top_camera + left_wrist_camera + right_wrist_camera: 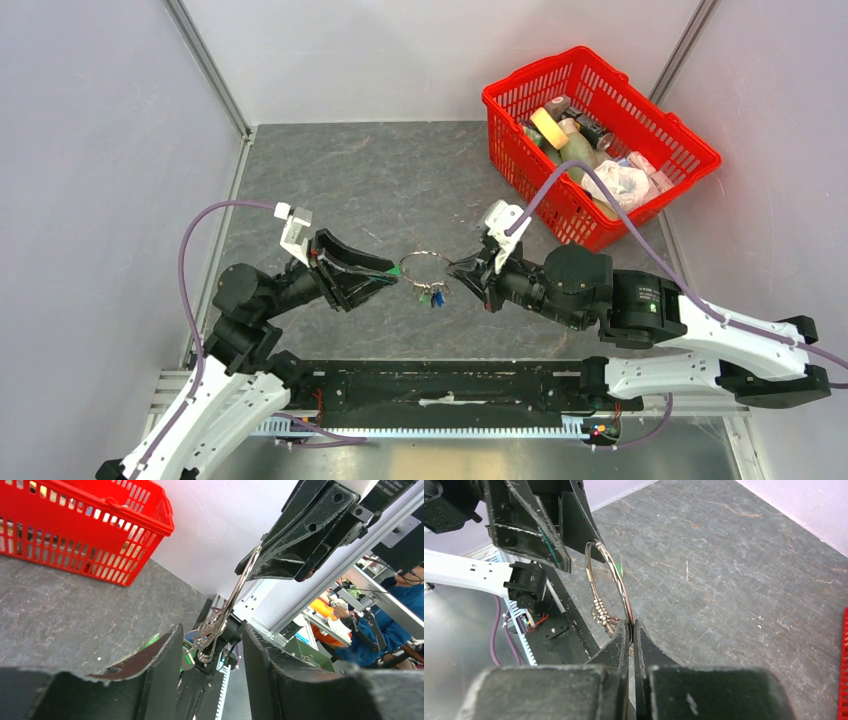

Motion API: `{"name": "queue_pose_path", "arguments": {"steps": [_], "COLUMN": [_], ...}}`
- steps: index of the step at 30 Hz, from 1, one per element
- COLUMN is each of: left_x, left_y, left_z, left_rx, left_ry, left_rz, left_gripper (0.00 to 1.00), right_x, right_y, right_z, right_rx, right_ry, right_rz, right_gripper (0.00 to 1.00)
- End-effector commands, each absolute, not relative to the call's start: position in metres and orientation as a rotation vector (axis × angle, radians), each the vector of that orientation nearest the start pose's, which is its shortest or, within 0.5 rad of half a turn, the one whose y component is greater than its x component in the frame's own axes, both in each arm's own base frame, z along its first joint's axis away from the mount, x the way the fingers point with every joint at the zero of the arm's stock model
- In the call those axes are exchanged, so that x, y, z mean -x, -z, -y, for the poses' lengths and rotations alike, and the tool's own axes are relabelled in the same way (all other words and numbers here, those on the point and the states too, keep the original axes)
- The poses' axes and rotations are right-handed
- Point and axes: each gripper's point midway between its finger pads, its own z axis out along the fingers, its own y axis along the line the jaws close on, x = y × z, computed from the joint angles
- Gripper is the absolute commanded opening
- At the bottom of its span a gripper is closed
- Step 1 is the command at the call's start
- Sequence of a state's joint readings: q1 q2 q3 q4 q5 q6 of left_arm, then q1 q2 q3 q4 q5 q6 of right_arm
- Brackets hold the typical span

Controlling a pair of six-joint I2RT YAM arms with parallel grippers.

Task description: Put the keys on the keyring

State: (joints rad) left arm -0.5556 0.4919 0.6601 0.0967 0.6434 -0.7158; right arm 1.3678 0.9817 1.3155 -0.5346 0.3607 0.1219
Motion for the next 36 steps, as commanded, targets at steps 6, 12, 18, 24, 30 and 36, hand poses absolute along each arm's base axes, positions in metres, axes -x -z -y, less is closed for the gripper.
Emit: {"name": "queue_pose_path", "arguments": {"steps": [6, 12, 18, 24, 30, 36], "left_x": [-0.138, -0.144, -0.148, -0.15, -0.15, -0.15], "left_y": [-0.332, -0.317, -0.308, -0.304, -0.303, -0.303], "left_z": [0.206, 0.193, 0.185, 0.183, 0.182, 0.182], "left_rx": [-0.362, -0.296, -0.255, -0.241, -0.231, -0.222], "left_ry": [1.294, 1.202, 1.147, 1.131, 1.131, 1.134], "left_rz": [-1.565, -1.617, -1.647, -1.661, -1.666, -1.673], "left_gripper": [0.57, 0.57, 0.57, 0.58, 0.58, 0.58], "right_x": [-0.144, -0.16, -0.177, -0.19, -0.201, -0.22], "right_y": [-0.392, -0.356, -0.306, -0.255, -0.211, -0.17], "right_z": [-0.271, -0.266, -0.262, -0.269, -0.276, -0.284], "right_rx": [0.69, 0.623, 0.532, 0.461, 0.403, 0.341], "right_ry": [-0.608, -0.486, -0.419, -0.442, -0.432, -0.432], "right_rz": [-1.635, -1.723, -1.842, -1.977, -2.077, -2.18], "right_gripper": [0.0, 0.0, 0.0, 0.0, 0.0, 0.0]}}
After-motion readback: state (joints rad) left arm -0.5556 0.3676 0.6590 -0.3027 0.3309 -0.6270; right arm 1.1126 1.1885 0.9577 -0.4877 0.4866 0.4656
